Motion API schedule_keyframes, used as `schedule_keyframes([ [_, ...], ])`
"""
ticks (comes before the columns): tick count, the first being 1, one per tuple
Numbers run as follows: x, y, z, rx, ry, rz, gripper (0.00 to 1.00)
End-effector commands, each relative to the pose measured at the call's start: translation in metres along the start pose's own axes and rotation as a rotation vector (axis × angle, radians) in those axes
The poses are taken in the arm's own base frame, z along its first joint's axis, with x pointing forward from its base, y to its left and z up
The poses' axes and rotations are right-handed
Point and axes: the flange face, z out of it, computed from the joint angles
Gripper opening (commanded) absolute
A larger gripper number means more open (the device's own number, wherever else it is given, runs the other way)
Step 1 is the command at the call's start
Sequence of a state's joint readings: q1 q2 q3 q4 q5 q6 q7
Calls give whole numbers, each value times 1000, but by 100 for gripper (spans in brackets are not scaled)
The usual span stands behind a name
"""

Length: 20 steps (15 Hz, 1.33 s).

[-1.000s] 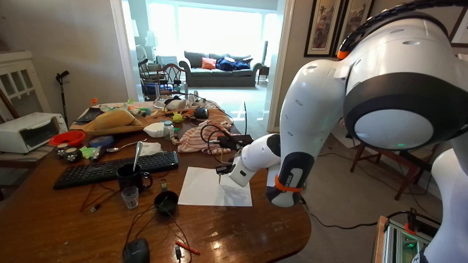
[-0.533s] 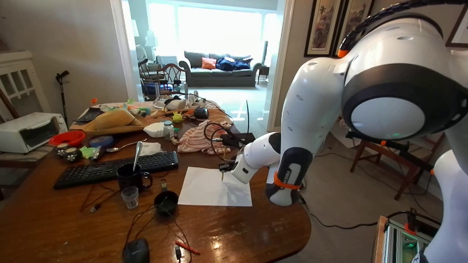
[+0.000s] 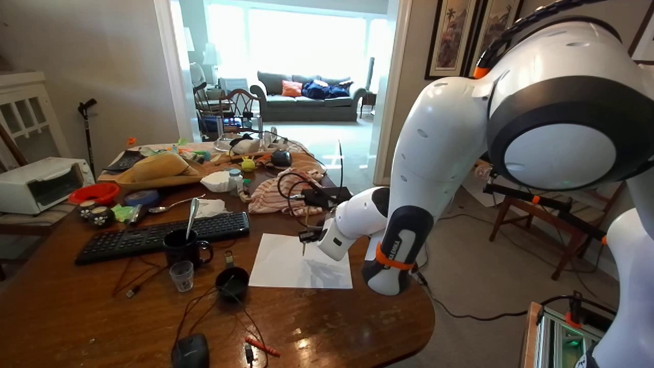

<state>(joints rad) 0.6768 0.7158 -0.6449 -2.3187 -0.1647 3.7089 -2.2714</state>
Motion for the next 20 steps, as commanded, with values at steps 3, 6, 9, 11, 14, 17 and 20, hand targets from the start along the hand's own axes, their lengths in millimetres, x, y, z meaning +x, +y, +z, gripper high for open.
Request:
schedule_keyframes([
  [3,6,11,-1,1,8,0,2],
  [6,9,19,3,-10,-4,-6,2],
  [9,8,24,4,-16,-11,-8,2],
  [11,6,26,6,-15,-17,-12,2],
  [14,5,25,8,-10,-26,-15,2],
  [17,7,23,10,-6,-25,-14,2],
  [20,9,23,12,-4,-26,-17,2],
])
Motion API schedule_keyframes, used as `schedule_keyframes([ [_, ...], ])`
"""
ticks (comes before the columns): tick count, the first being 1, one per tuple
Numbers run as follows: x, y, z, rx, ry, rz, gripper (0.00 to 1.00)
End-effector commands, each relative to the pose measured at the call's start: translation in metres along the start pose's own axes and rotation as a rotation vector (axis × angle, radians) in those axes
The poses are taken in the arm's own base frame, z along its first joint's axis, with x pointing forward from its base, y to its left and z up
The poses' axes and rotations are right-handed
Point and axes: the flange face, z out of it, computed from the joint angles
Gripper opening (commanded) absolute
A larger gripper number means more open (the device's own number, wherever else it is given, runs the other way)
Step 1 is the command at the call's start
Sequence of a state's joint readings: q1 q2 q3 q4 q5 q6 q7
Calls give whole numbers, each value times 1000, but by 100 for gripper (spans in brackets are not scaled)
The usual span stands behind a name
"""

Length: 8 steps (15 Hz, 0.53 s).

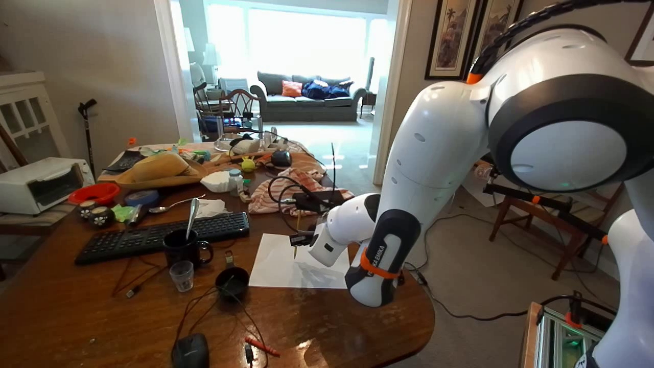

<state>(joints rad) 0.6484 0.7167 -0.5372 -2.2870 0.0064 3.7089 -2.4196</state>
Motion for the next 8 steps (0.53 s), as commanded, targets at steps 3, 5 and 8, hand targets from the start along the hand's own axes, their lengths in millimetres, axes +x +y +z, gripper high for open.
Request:
schedule_keyframes([
  [3,4,0,9,12,-3,-13,2],
  [5,5,0,10,13,-2,-12,2],
  [8,7,0,11,15,3,-15,2],
])
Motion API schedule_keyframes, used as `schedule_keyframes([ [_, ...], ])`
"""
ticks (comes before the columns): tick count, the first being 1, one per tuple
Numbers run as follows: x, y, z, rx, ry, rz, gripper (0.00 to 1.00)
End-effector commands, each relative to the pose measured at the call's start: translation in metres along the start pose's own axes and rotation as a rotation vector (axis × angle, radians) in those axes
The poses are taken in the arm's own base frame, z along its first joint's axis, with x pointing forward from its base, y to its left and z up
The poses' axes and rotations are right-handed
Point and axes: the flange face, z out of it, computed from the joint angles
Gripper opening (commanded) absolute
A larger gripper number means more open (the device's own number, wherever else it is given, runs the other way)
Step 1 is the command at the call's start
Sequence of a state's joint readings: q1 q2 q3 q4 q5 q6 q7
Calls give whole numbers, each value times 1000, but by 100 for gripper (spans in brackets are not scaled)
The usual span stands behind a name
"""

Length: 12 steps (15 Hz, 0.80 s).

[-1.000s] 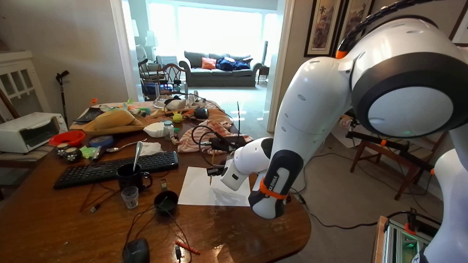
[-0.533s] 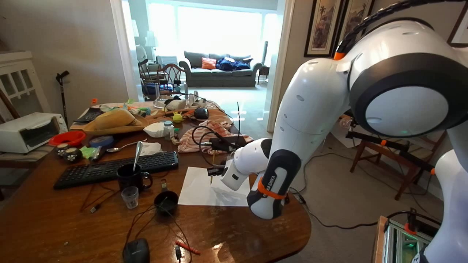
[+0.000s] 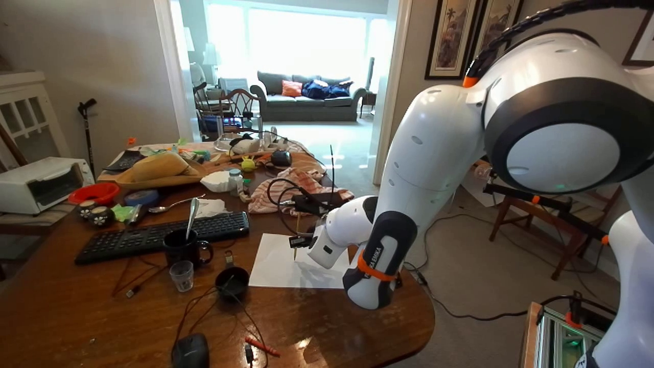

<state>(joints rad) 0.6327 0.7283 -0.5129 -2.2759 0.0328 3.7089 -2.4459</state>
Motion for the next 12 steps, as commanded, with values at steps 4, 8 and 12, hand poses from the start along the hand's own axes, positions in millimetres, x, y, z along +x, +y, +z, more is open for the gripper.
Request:
schedule_keyframes([
  [4,7,2,7,9,9,-14,2],
  [8,8,1,6,12,14,-26,2],
  [12,8,-5,3,23,23,-36,2],
])
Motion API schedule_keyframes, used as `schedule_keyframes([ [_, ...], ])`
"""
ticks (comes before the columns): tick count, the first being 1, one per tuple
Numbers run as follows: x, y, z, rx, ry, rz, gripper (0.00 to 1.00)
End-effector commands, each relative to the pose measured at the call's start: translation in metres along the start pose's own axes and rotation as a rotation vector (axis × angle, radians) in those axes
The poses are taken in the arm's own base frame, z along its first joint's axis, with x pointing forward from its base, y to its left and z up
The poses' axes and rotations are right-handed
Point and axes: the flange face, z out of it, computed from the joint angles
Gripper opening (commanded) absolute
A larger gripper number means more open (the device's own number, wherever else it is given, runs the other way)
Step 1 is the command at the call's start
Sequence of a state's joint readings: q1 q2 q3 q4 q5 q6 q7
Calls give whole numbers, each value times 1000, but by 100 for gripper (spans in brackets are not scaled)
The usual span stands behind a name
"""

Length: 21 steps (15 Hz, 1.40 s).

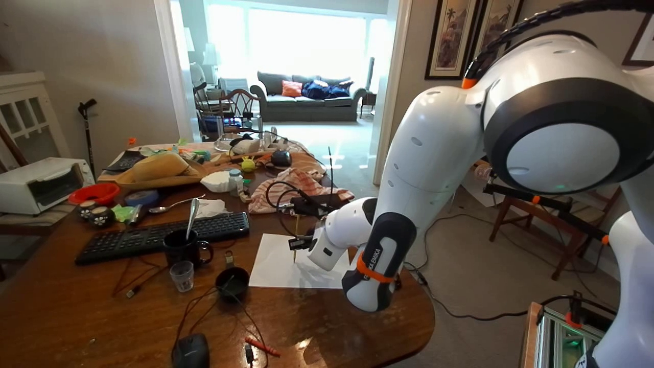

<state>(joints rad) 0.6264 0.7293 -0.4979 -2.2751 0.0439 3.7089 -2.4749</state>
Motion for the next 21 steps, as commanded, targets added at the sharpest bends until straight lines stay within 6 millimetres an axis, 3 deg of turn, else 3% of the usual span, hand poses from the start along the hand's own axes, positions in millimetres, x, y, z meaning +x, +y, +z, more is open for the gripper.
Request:
schedule_keyframes([
  [1,5,-9,1,29,23,-16,2],
  [21,15,-49,-27,110,49,91,2],
])
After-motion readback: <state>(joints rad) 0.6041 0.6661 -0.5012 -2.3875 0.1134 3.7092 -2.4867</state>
